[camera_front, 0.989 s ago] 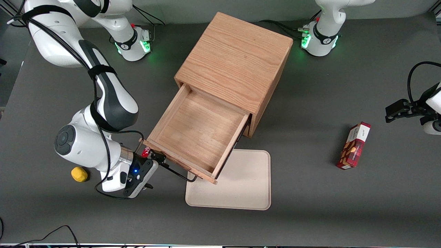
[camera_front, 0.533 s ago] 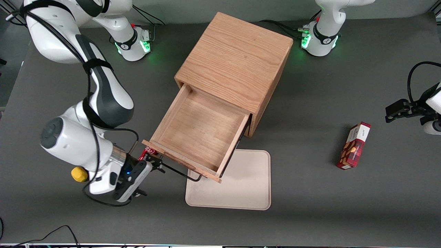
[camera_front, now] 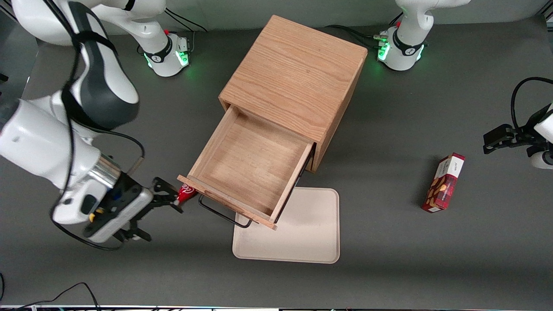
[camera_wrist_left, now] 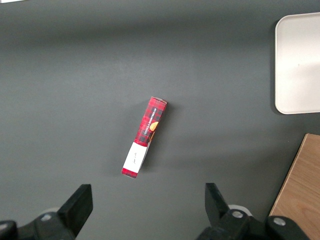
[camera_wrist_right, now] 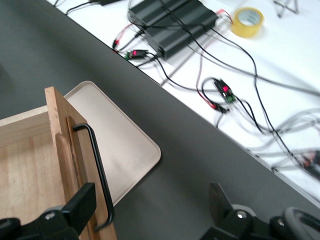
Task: Open upper drawer
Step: 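Keep pulling the drawer handle to extend the drawer fully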
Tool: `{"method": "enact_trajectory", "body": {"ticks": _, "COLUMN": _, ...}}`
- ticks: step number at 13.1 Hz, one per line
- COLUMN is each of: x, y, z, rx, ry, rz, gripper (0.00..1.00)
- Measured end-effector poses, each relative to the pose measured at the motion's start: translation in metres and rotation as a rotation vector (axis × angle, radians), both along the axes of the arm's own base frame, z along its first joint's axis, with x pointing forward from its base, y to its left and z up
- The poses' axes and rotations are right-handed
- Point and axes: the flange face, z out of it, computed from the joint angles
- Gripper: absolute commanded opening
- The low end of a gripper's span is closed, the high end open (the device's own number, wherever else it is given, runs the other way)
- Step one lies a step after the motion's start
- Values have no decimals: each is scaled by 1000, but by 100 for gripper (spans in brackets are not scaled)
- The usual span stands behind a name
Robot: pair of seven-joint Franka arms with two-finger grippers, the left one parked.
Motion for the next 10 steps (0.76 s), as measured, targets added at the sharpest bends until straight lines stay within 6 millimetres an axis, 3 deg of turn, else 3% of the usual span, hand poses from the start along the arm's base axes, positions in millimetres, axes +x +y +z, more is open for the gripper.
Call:
{"method": "enact_trajectory", "body": {"ticks": 4, "x": -81, "y": -62, "z": 26, "rx": 1, "ry": 284, "rz": -374, "gripper": 100}}
{"method": "enact_trajectory", "body": {"ticks": 8, "x": -154, "y": -94, "z": 45, "rx": -192, "ry": 381, "rz": -537, "gripper": 100}}
{"method": "enact_trajectory", "body": {"ticks": 10, "x": -176, "y": -112, "z": 49, "rx": -226, "ry": 406, "rz": -595, "gripper": 100}}
